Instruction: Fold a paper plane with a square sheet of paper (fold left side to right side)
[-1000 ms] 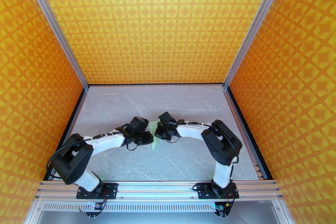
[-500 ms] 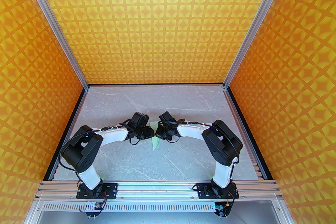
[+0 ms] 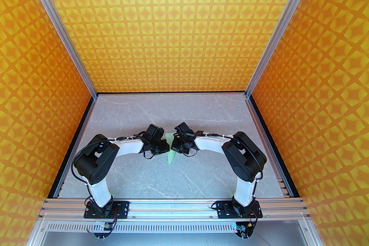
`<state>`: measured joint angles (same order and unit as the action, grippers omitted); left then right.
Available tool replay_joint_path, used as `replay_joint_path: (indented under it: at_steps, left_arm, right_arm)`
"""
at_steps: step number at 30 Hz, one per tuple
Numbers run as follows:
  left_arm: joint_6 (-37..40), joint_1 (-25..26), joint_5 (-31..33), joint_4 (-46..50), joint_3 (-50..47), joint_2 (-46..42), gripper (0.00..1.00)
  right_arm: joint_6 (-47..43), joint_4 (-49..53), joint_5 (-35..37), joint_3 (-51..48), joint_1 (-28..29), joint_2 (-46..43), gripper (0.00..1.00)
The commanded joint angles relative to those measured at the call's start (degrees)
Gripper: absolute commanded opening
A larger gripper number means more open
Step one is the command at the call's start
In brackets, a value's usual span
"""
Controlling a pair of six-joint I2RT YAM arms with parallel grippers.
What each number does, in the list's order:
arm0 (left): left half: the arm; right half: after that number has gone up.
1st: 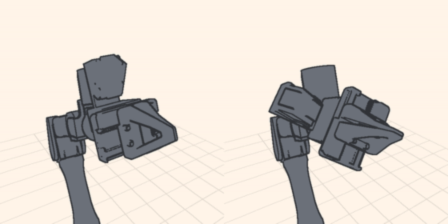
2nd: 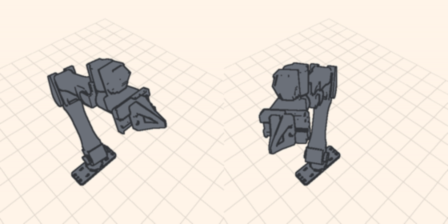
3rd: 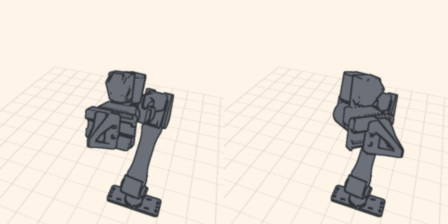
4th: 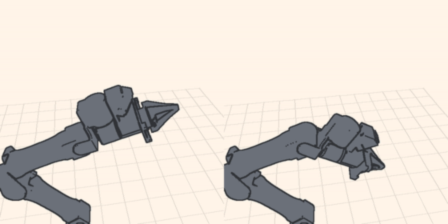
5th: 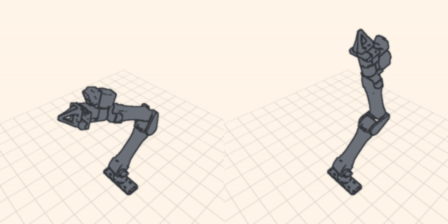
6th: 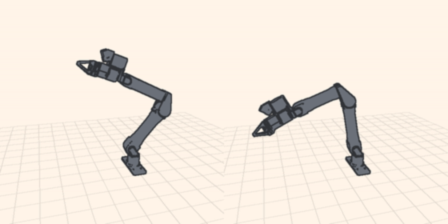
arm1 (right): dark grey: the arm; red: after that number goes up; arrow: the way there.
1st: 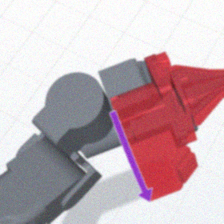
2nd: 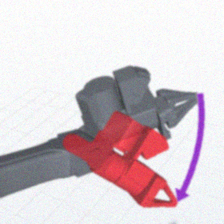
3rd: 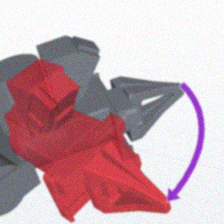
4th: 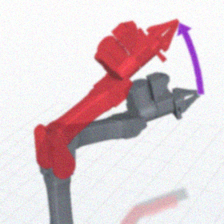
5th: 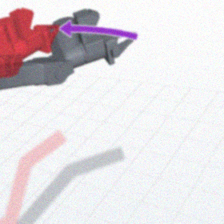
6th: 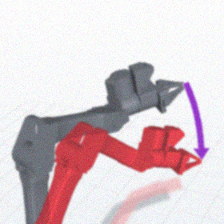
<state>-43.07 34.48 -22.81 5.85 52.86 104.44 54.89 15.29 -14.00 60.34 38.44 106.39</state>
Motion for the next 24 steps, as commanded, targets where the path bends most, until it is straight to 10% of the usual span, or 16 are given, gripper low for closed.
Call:
replay_joint_path:
  at_steps: [1, 24]
  left_arm:
    - [-0.1, 0.1, 0.2, 3.4, 1.0, 2.1, 0.12]
    - [0.6, 0.8, 0.3, 5.0, 1.7, 2.8, 0.12]
  right_arm:
    - [-1.0, 1.1, 0.7, -0.1, -0.4, -3.2, 0.19]
    - [0.0, -7.5, -5.8, -0.7, -2.0, -4.4, 0.21]
